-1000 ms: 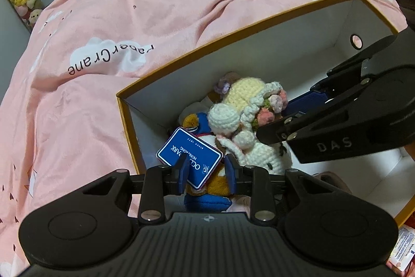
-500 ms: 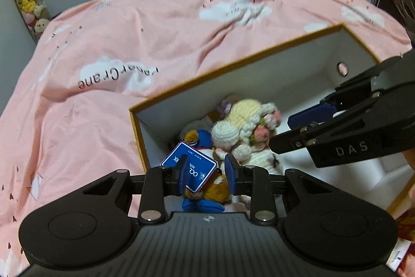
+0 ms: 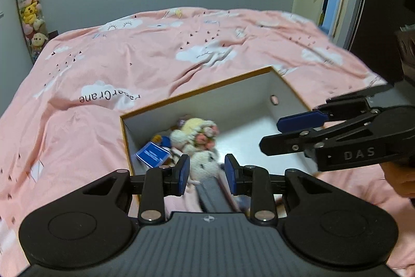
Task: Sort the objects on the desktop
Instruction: 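Open both tools and withdraw from the shoebox, then move the left tool to the gold box while the right tool approaches the lotion tube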
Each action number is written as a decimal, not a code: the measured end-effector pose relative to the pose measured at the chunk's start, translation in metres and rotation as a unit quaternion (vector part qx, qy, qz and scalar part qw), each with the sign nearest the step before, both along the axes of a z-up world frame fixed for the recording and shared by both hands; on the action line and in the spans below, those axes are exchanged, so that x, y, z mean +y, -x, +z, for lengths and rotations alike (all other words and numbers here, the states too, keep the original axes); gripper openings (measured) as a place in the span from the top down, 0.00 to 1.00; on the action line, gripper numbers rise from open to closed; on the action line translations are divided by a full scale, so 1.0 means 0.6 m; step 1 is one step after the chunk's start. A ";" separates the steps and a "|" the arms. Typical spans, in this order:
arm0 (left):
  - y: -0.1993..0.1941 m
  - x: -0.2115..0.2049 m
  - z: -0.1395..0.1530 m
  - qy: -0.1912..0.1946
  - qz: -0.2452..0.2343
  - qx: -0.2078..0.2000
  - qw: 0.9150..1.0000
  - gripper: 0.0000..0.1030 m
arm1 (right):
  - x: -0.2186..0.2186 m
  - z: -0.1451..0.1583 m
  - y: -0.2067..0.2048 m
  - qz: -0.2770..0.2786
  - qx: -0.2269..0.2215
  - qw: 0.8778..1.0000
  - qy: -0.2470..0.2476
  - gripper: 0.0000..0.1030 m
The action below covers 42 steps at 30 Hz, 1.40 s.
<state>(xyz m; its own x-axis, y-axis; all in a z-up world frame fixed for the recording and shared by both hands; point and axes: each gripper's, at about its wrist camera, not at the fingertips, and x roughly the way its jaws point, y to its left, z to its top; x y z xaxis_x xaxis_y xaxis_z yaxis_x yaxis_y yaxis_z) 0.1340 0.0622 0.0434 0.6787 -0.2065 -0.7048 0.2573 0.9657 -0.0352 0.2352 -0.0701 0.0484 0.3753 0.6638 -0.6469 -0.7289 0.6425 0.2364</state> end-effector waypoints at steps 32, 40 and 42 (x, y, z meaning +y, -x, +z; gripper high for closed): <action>0.136 -0.075 -0.203 0.022 -0.018 0.209 0.978 0.31 | -0.086 -0.153 0.242 -0.003 -0.007 0.983 0.182 0.57; 0.125 -0.081 -0.224 0.013 -0.017 0.225 0.974 0.32 | -0.061 -0.176 0.251 0.032 -0.076 0.960 0.269 0.56; 0.122 -0.081 -0.231 0.012 -0.015 0.230 0.973 0.35 | -0.060 -0.183 0.248 0.038 -0.073 0.957 0.277 0.56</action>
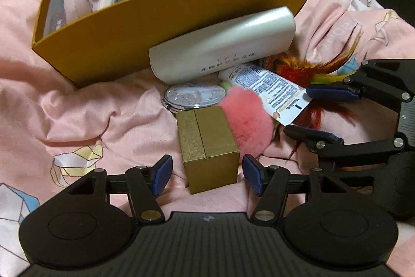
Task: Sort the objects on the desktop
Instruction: 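Move the left tool to the gold box while the right tool approaches the lotion tube, then grasp the gold box with the left tool while the right tool grasps the white lotion tube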
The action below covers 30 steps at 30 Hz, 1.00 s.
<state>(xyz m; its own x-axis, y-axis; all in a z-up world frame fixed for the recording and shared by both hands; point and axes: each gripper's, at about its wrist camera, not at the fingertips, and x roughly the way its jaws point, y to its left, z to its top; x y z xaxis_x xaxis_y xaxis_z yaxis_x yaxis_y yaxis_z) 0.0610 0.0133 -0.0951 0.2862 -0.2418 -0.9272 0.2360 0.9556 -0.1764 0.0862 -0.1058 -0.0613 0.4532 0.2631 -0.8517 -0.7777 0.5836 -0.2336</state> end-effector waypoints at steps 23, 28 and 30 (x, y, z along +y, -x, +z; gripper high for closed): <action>-0.001 0.028 0.007 0.011 0.054 -0.018 0.998 0.46 | 0.029 0.018 -0.004 0.060 -0.065 0.996 0.016 0.82; -0.003 0.031 0.003 0.018 0.060 -0.015 0.998 0.46 | 0.053 0.018 -0.018 0.076 -0.045 0.996 -0.010 0.82; -0.001 0.032 0.004 0.020 0.061 -0.016 0.998 0.46 | 0.064 0.016 -0.018 0.085 -0.042 0.995 -0.014 0.83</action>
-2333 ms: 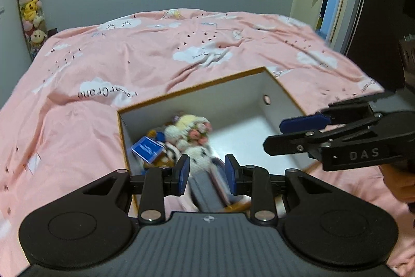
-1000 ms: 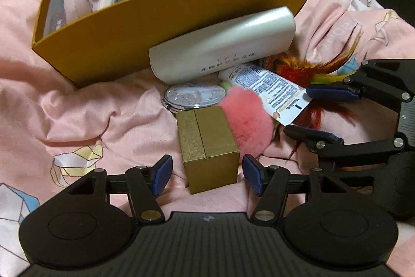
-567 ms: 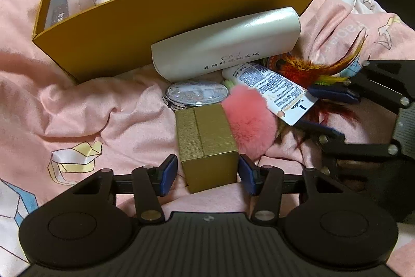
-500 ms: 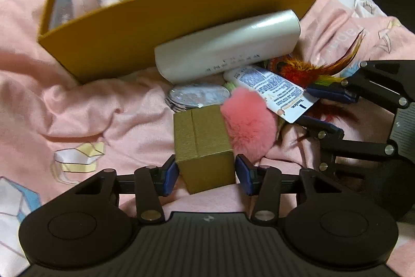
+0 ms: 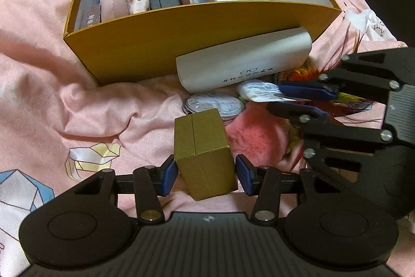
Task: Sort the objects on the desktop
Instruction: 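Grasp the gold box with the left tool while the right tool grasps the white lotion tube, then carry the gold box and lotion tube into the shoebox with both tools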
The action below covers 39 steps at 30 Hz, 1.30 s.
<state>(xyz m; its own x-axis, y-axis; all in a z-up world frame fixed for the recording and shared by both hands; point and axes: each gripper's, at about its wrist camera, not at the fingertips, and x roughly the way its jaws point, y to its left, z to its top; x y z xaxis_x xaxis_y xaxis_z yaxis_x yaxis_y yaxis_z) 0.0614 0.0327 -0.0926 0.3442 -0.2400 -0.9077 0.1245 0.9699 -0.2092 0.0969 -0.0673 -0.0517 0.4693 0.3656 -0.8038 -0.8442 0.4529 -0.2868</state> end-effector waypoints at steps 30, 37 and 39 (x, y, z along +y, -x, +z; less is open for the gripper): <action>-0.005 0.055 0.124 0.048 0.012 -0.085 0.995 0.48 | -0.069 0.153 -0.072 -0.094 0.147 0.949 -0.264 1.00; -0.032 0.057 0.183 0.074 0.004 -0.124 0.990 0.49 | -0.105 0.204 -0.091 -0.108 0.125 0.937 -0.306 1.00; -0.050 0.059 0.199 0.085 0.004 -0.133 0.987 0.49 | -0.114 0.219 -0.098 -0.113 0.118 0.934 -0.319 1.00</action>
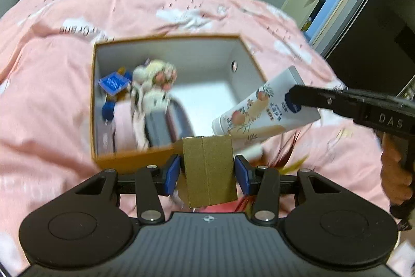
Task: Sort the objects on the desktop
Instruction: 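Carry the gold box and lotion tube into the shoebox with both tools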
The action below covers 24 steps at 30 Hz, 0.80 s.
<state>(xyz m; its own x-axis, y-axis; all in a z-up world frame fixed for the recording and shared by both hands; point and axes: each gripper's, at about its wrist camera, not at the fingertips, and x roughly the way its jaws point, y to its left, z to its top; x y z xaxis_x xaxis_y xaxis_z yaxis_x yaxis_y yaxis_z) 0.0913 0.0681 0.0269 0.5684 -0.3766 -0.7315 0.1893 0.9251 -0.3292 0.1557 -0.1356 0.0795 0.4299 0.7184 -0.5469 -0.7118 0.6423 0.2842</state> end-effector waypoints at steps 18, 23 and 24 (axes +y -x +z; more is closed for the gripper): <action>-0.202 -0.075 -0.051 -0.026 -0.021 0.059 0.998 0.49 | -0.008 -0.018 -0.104 -0.075 -0.012 0.997 0.022 1.00; -0.214 -0.098 -0.083 -0.065 -0.028 0.085 0.994 0.49 | -0.004 -0.055 -0.129 -0.072 0.018 0.996 0.040 1.00; -0.216 -0.102 -0.087 -0.071 -0.029 0.085 0.993 0.49 | -0.003 -0.062 -0.133 -0.072 0.023 0.996 0.042 1.00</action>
